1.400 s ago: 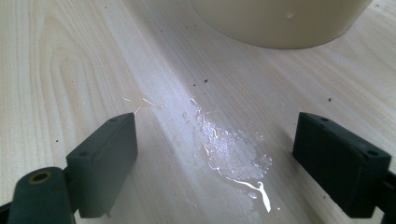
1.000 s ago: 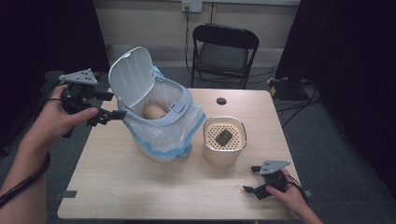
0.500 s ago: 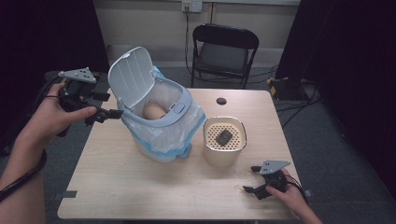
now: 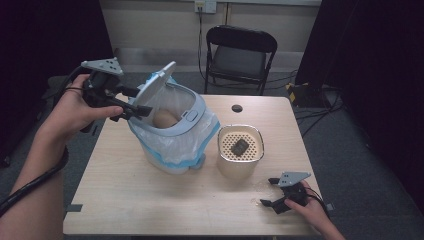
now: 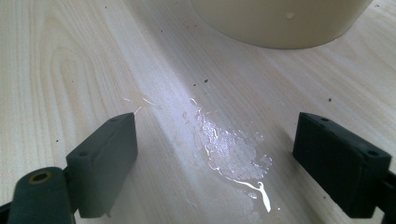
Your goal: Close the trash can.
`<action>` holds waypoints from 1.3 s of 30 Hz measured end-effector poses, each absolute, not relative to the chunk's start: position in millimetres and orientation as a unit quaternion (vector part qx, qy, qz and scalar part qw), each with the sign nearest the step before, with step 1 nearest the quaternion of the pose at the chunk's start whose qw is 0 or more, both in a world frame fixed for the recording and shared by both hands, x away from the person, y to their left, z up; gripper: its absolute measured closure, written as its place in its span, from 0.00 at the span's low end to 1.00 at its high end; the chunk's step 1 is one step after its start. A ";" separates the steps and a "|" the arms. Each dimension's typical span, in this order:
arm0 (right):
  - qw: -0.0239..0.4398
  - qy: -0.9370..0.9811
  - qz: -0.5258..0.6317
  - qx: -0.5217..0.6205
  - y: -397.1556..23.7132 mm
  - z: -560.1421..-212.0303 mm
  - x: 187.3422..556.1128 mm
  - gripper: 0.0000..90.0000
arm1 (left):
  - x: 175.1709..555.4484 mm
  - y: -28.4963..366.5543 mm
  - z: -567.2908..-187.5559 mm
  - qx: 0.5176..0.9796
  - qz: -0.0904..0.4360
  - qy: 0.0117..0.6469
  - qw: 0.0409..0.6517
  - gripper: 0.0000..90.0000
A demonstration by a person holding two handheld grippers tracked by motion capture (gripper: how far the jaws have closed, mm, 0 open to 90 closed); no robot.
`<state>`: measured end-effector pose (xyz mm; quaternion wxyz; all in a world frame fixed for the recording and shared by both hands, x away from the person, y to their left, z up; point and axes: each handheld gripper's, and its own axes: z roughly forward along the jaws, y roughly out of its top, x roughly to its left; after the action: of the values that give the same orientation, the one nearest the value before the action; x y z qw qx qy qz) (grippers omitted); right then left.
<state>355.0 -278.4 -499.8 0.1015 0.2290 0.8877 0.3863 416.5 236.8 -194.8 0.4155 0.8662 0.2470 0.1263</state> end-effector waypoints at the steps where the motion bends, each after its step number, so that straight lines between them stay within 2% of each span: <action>1: 0.100 0.888 0.386 0.230 -278.4 -499.8 354.7 0.15 | 416.8 233.8 -195.0 0.868 0.122 0.244 0.415 0.34; 9: 0.100 0.888 0.386 0.228 -278.5 -499.8 354.9 0.15 | 424.7 213.1 -201.4 0.877 0.081 0.236 0.411 0.52; 15: 0.100 0.888 0.386 0.229 -278.5 -499.8 354.9 0.15 | 432.4 206.9 -211.4 0.874 0.064 0.268 0.401 0.67; 21: 0.100 0.888 0.386 0.228 -278.5 -499.8 354.9 0.15 | 443.4 191.5 -224.6 0.882 0.069 0.287 0.367 0.69; 28: 0.100 0.888 0.386 0.228 -278.5 -499.8 354.9 0.15 | 456.5 173.6 -229.5 0.884 0.124 0.295 0.340 0.71; 30: 0.100 0.888 0.386 0.229 -278.5 -499.8 354.8 0.15 | 458.7 172.0 -231.2 0.881 0.126 0.296 0.347 0.69; 37: 0.102 0.888 0.387 0.229 -278.3 -500.0 354.8 0.15 | 457.8 170.4 -235.4 0.877 0.140 0.296 0.351 0.70; 38: 0.101 0.888 0.387 0.229 -278.4 -499.9 354.9 0.15 | 457.7 170.4 -234.9 0.878 0.142 0.298 0.347 0.69; 39: 0.102 0.888 0.387 0.229 -278.3 -500.0 354.9 0.15 | 457.7 169.8 -234.4 0.878 0.148 0.306 0.336 0.57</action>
<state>354.9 -278.3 -500.0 0.1018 0.2286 0.8876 0.3867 457.7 169.8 -234.4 0.3363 0.8783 0.3057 0.1482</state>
